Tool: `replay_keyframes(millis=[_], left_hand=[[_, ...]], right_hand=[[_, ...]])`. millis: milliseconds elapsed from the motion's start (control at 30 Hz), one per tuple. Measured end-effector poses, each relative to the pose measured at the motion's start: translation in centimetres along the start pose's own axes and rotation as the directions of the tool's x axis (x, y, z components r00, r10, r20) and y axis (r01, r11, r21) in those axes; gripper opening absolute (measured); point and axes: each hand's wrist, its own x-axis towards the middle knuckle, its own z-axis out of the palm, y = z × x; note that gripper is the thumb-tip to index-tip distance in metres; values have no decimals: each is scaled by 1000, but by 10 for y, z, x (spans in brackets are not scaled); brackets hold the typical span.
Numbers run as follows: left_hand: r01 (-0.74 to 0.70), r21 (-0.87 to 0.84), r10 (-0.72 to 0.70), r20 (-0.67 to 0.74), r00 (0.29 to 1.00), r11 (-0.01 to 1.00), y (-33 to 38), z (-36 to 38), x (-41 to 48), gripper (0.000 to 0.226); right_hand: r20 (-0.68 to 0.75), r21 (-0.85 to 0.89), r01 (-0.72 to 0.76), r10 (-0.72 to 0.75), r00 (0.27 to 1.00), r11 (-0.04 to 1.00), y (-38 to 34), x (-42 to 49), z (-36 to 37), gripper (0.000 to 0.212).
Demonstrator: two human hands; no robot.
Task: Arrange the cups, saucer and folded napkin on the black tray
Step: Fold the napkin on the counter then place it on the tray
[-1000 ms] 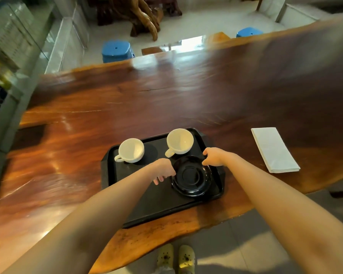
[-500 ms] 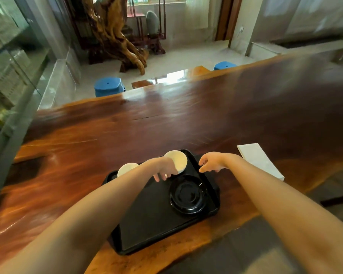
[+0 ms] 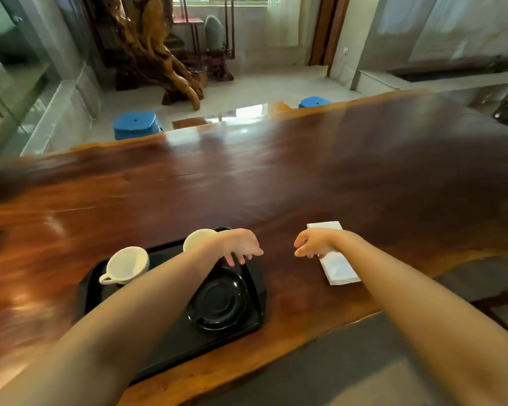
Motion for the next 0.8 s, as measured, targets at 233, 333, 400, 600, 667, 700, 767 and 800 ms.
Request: replay_keyframes(millis=[233, 333, 400, 600, 667, 700, 767, 800], left_hand=[[47, -128, -54, -58, 997, 991, 59, 29, 36, 41], [79, -148, -83, -19, 996, 986, 74, 40, 56, 41], [89, -153, -91, -11, 996, 984, 82, 43, 70, 41], [52, -173, -69, -94, 993, 984, 111, 56, 120, 43], [30, -209, -79, -233, 969, 977, 121, 71, 136, 44], [8, -253, -86, -300, 950, 968, 125, 82, 144, 43], [-53, -355, -101, -400, 911, 933, 135, 110, 156, 40], [-89, -383, -103, -452, 886, 919, 139, 123, 162, 39]], right_hand=[[35, -15, 61, -60, 998, 998, 67, 23, -27, 43], [60, -29, 78, -76, 995, 997, 87, 37, -28, 40], [67, -23, 78, -76, 995, 997, 98, 45, -30, 39], [30, -22, 38, -37, 999, 999, 142, 63, -32, 41], [3, -45, 34, -34, 999, 998, 160, 71, -29, 40], [-9, -24, 28, -28, 1000, 999, 169, 77, -26, 39], [-59, 7, 20, -19, 998, 1000, 189, 89, -18, 39], [-106, -14, 26, -27, 994, 1000, 199, 96, -14, 40]])
